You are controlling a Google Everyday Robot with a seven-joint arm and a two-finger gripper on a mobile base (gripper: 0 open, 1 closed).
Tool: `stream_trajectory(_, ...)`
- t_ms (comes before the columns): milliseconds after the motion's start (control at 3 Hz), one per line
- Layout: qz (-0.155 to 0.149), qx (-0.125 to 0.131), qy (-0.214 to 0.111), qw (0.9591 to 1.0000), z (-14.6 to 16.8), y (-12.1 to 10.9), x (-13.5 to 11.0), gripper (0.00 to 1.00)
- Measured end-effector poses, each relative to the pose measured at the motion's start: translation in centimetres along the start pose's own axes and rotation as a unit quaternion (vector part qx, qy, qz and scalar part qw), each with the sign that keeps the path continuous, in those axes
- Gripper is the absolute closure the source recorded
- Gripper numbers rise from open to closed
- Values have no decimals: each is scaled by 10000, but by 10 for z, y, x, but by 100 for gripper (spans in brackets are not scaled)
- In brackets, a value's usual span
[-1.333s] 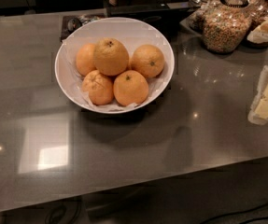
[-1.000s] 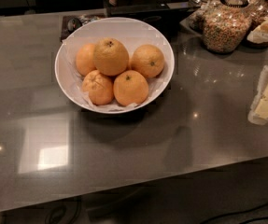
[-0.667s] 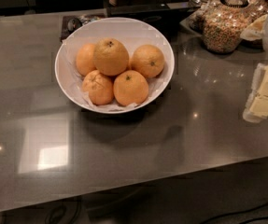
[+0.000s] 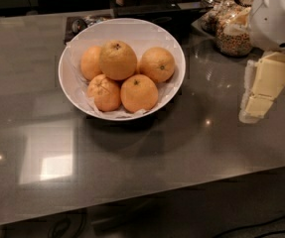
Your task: Pick orange from white bowl
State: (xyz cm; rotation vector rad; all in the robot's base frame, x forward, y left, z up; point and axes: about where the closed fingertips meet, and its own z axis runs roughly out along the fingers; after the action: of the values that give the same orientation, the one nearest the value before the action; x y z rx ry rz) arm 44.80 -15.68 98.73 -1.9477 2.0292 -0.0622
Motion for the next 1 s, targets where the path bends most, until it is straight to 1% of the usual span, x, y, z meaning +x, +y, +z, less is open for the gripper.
stream_trajectory(333, -31, 12, -4, 10000, 0, 0, -1, 0)
stream_trajectory(667, 319, 146, -164, 9993, 8, -10, -13, 0)
stream_trajectory(1000, 582, 142, -612, 9963, 12, -25, -33, 0)
